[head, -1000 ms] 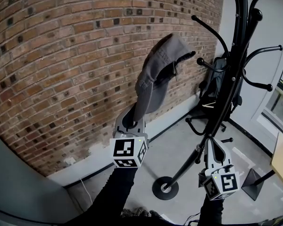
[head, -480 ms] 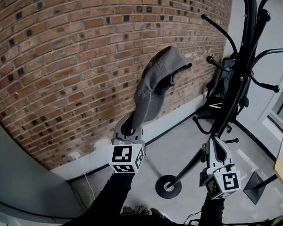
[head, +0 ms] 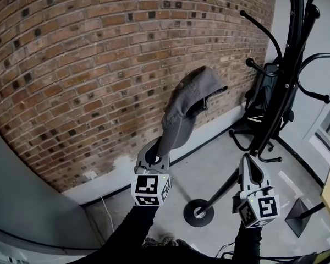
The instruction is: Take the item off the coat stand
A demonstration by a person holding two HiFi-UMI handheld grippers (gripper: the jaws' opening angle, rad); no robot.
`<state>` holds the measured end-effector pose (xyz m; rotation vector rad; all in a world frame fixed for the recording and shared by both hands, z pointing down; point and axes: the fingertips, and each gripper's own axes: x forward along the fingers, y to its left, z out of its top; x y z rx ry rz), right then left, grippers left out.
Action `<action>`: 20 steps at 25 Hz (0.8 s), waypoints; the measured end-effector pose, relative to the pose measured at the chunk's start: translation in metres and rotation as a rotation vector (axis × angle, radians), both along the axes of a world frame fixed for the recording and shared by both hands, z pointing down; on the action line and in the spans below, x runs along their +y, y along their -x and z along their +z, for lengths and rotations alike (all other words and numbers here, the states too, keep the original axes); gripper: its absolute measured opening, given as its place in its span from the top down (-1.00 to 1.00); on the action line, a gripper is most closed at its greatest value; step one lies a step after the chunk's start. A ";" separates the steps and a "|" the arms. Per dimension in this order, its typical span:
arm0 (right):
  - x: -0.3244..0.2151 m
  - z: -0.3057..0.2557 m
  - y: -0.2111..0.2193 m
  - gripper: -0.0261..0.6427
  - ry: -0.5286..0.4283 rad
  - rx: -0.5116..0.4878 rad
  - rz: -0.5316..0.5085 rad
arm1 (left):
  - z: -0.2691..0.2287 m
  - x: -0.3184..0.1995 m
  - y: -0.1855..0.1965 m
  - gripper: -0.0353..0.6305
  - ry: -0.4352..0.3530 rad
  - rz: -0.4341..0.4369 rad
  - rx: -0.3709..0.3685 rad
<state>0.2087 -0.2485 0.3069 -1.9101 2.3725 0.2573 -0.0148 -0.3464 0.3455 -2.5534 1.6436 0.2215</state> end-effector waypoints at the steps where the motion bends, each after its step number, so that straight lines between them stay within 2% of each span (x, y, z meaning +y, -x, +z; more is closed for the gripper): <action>1: 0.000 0.000 0.001 0.90 0.001 -0.002 -0.004 | 0.002 0.002 -0.003 0.80 0.004 0.005 -0.004; 7: -0.003 0.002 0.010 0.90 0.003 0.016 -0.004 | 0.012 0.011 -0.012 0.80 0.022 0.021 -0.024; 9: -0.002 -0.002 0.014 0.90 0.005 -0.005 -0.015 | 0.013 0.013 -0.011 0.80 0.023 0.019 -0.029; 14: 0.001 -0.016 0.044 0.90 -0.032 -0.031 -0.101 | 0.016 0.017 -0.008 0.80 0.030 0.015 -0.031; 20: -0.005 -0.004 0.079 0.90 -0.014 -0.018 -0.186 | 0.015 0.022 -0.001 0.80 0.024 -0.002 -0.040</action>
